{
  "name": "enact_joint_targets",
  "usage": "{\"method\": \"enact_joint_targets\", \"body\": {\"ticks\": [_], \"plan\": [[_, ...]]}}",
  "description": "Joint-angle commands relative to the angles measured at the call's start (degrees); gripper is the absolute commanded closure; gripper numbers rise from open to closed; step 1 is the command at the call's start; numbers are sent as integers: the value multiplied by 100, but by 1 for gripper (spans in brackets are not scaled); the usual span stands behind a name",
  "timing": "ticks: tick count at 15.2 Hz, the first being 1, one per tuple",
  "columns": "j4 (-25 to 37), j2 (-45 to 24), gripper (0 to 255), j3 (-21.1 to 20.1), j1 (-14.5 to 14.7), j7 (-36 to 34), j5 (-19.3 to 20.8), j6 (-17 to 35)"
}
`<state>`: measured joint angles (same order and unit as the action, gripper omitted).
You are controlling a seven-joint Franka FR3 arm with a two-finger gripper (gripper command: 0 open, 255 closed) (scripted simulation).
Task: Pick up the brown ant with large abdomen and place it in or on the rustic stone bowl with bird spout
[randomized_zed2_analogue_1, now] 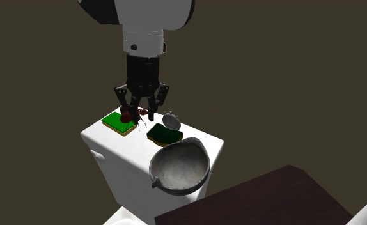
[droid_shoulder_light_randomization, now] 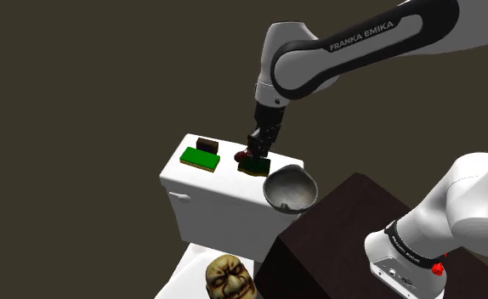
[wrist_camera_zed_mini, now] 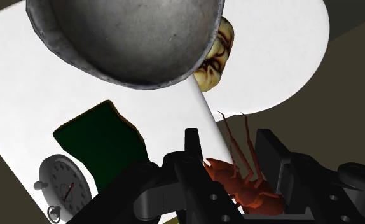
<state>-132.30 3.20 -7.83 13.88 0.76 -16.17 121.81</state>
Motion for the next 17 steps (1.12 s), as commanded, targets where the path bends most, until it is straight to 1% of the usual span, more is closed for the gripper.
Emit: {"method": "enact_joint_targets", "body": {"ticks": [1, 3, 9, 13, 14, 17], "plan": [[80, 83, 255, 4, -4, -37, 17, -163], [122, 131, 255, 8, -7, -56, 25, -251], [-1222, 1470, 255, 172, -93, 276, -72, -319], [-2031, 2439, 255, 323, -164, 457, -33, -528], [-2326, 2841, 255, 389, -205, 520, 9, -652], [-2467, 2696, 255, 377, -188, 580, -35, -372]]}}
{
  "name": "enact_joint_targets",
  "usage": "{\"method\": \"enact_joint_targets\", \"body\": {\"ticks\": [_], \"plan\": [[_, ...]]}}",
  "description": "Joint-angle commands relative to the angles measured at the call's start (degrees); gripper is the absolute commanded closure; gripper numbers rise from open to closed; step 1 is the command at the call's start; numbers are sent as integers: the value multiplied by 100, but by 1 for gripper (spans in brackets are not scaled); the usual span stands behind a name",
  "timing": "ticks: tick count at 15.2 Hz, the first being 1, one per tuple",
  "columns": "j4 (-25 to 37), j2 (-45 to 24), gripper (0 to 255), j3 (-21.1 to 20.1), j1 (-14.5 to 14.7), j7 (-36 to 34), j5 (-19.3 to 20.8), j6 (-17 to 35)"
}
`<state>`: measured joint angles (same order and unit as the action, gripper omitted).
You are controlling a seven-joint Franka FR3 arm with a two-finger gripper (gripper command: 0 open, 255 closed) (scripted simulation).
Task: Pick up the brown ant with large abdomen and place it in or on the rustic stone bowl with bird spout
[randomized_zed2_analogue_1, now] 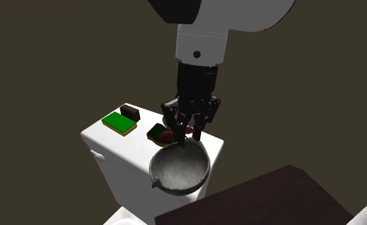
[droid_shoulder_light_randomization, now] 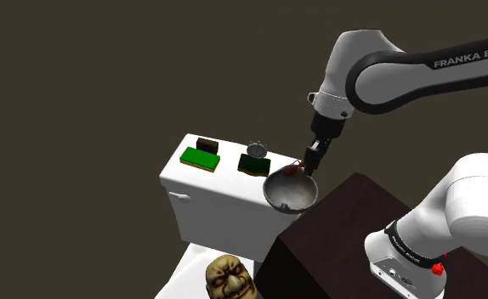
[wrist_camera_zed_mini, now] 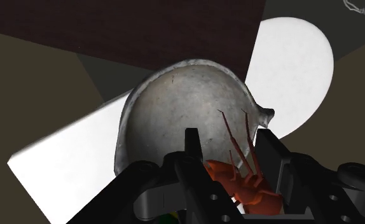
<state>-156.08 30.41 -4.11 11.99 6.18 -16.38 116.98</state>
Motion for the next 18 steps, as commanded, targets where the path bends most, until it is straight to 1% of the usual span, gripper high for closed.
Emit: {"method": "enact_joint_targets", "body": {"ticks": [1, 11, 18], "plan": [[-133, -78, 255, 0, 6, 59, -29, 206], [-495, -731, 255, -31, 82, 300, -228, 1203], [-503, -754, 255, -32, 85, 308, -235, 1233]]}}
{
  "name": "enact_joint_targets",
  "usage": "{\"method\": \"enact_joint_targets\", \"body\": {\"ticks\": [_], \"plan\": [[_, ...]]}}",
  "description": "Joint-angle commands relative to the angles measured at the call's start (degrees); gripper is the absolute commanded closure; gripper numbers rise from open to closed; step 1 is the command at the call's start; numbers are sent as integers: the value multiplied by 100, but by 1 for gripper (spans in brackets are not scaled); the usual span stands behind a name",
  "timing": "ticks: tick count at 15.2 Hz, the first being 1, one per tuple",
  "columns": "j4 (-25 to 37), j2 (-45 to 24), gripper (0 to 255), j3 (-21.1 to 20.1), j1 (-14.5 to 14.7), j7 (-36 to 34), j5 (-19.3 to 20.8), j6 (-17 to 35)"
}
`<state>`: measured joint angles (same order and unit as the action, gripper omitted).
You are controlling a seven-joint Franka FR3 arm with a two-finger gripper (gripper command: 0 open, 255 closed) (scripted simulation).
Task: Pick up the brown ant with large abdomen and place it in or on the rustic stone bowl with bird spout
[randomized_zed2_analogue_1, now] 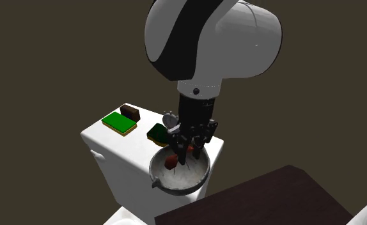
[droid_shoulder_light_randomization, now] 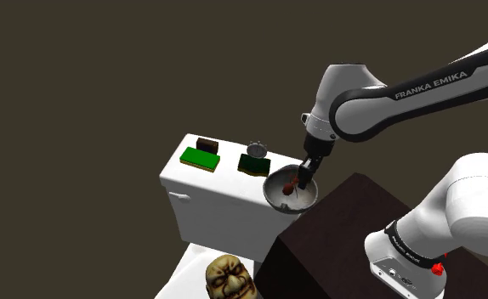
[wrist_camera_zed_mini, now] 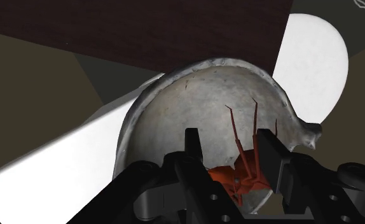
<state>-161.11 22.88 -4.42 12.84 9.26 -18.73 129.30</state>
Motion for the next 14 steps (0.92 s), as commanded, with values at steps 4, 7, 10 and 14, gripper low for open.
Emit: {"method": "enact_joint_targets", "body": {"ticks": [4, 7, 10, 14], "plan": [[0, -1, 0, 0, 0, 0, 0, 2], [0, -1, 0, 0, 0, 0, 0, 2], [334, 391, 0, 91, -132, -91, 222, -731], [434, 472, 0, 117, -161, -109, 272, -915]]}}
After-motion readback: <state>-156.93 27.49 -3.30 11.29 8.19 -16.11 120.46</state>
